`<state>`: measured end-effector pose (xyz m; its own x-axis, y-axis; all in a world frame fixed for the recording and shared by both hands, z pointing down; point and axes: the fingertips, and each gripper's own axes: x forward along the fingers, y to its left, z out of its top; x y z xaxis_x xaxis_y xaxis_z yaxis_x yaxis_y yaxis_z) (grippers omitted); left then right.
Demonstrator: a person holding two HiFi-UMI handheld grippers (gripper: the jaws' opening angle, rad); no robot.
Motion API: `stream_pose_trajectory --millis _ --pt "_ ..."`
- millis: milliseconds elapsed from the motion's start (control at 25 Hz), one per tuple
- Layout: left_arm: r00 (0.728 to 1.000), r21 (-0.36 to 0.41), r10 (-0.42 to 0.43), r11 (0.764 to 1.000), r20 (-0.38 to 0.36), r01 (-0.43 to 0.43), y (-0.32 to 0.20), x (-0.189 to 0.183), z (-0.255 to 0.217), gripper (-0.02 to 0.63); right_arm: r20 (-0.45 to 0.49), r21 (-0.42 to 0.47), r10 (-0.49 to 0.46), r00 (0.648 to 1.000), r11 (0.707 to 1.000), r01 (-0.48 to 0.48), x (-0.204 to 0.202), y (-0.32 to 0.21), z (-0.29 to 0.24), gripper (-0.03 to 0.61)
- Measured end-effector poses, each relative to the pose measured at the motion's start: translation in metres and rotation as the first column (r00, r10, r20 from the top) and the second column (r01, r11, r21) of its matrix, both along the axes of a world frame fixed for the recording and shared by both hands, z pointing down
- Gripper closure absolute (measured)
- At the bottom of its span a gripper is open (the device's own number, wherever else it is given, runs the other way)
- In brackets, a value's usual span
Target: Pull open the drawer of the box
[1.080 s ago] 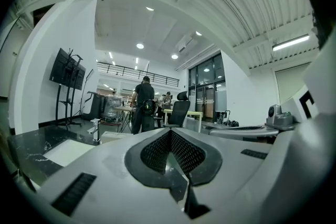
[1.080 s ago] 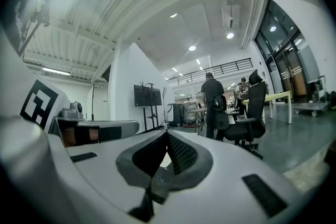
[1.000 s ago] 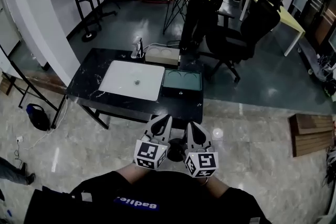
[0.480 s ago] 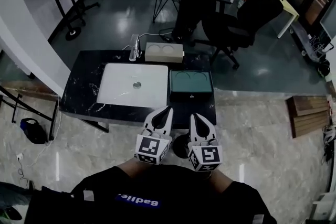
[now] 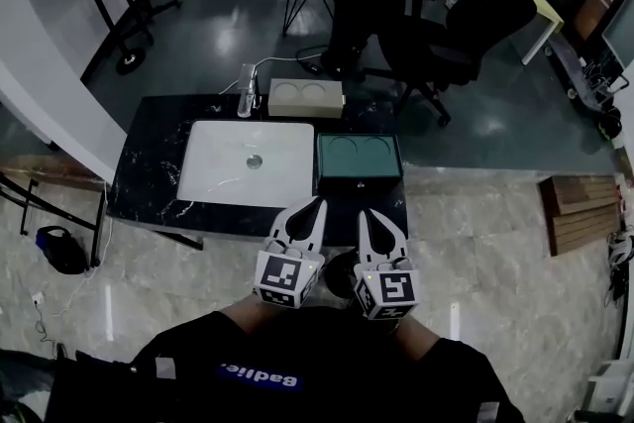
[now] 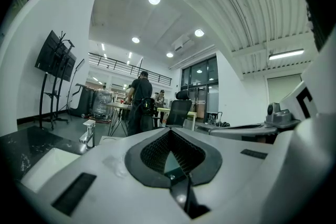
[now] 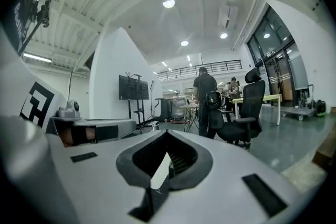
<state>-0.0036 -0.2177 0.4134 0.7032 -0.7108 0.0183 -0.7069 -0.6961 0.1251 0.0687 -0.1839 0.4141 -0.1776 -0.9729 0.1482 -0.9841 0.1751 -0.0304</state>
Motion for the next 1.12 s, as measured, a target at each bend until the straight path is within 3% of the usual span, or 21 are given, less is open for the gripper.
stream_pose_trajectory --millis 360,640,1120 --pt "0.997 0.005 -0.081 0.997 0.015 0.081 -0.014 0.036 -0.012 0.626 0.021 0.016 -0.076 0.997 0.997 0.075 0.041 -0.022 -0.004 0.578" --pt "0.989 -0.014 -0.138 0.990 0.043 0.139 -0.020 0.046 -0.006 0.626 0.030 -0.046 -0.113 0.993 0.992 0.114 0.061 -0.032 0.023 0.578" --pt "0.986 -0.021 -0.154 0.988 0.067 0.156 -0.023 0.023 0.004 0.626 -0.023 -0.130 -0.123 0.992 0.984 0.119 0.047 -0.043 0.065 0.577"
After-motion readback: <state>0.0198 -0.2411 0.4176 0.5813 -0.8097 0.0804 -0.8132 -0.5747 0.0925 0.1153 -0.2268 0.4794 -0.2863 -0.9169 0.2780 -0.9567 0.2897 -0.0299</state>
